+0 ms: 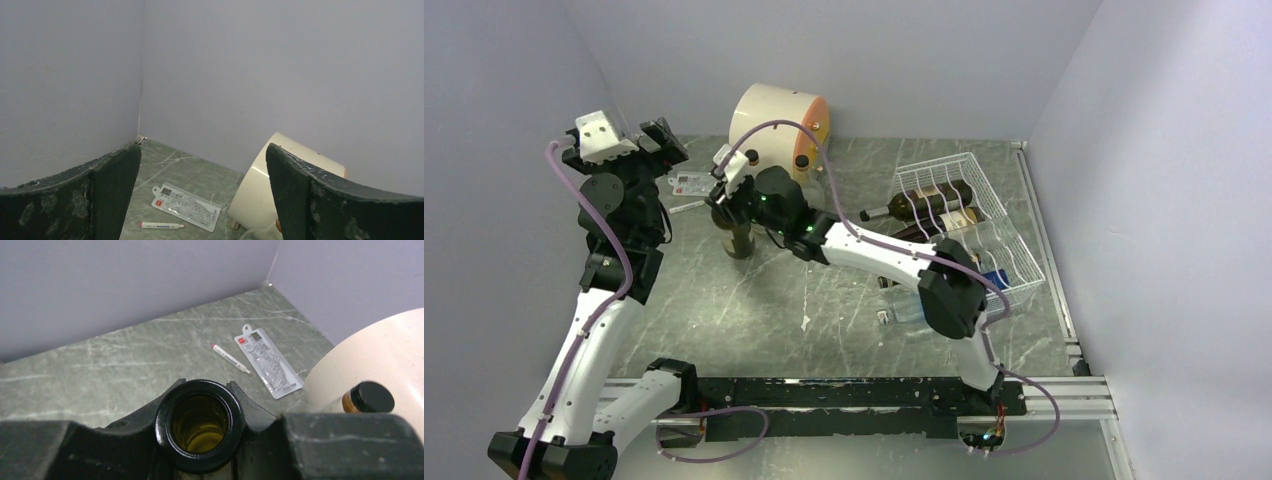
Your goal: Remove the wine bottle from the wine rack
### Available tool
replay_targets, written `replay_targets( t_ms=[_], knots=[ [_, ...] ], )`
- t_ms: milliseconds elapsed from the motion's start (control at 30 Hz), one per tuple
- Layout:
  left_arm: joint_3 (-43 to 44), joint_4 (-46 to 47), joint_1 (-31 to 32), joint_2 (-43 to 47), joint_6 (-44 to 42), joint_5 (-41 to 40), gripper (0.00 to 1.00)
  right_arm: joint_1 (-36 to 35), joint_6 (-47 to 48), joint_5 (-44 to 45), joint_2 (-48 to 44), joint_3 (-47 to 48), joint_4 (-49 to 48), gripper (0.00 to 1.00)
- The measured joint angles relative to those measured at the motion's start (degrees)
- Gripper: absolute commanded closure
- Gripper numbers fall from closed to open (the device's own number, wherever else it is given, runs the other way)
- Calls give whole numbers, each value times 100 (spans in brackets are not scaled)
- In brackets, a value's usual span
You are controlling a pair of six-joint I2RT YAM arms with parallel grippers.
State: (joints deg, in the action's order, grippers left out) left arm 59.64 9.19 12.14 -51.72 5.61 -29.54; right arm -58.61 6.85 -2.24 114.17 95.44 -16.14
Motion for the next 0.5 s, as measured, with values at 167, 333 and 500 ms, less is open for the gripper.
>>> replay_targets(
  t_ms=[167,333,500],
  knots=[
    [-2,0,-46,-4,24,50,2,4,-63,293,719,857,94,100],
    [-2,-17,-186,-52,105,153,2,11,-63,514,1403,1554,323,100],
    [-9,-2,-229,-70,133,225,2,28,-168,658,1648,1961,474,99]
  ],
)
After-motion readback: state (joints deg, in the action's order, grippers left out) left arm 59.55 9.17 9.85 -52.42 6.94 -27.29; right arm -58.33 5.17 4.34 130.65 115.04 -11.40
